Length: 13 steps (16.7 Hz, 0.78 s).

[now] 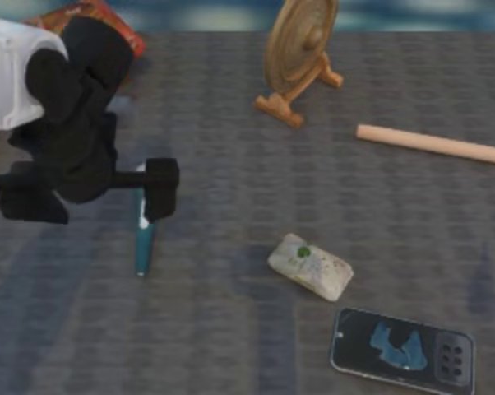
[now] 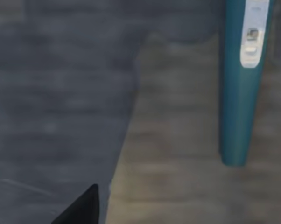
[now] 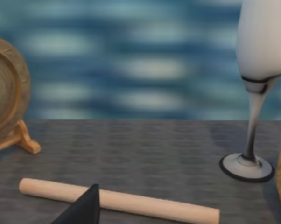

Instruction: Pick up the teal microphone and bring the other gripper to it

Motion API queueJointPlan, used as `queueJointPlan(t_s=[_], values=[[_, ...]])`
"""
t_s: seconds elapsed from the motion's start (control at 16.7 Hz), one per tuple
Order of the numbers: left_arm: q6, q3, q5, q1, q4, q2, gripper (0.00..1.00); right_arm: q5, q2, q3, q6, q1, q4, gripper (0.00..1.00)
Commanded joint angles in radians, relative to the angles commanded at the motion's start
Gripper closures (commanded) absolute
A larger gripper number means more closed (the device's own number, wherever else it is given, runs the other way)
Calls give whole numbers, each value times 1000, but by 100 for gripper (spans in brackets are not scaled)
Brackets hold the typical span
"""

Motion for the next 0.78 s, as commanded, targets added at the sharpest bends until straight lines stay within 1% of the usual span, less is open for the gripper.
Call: queueJointPlan(t_s=[0.24,0.48,0.66,0.78], values=[[-28,99,-1,-30,-62,124,0,0,0,0,0,0,0,0],[-30,104,-2,-32,-65,131,0,0,0,0,0,0,0,0],[-27,92,-1,-27,-46,138,0,0,0,0,0,0,0,0],[-24,67,-1,-26,9,170,0,0,0,0,0,0,0,0]])
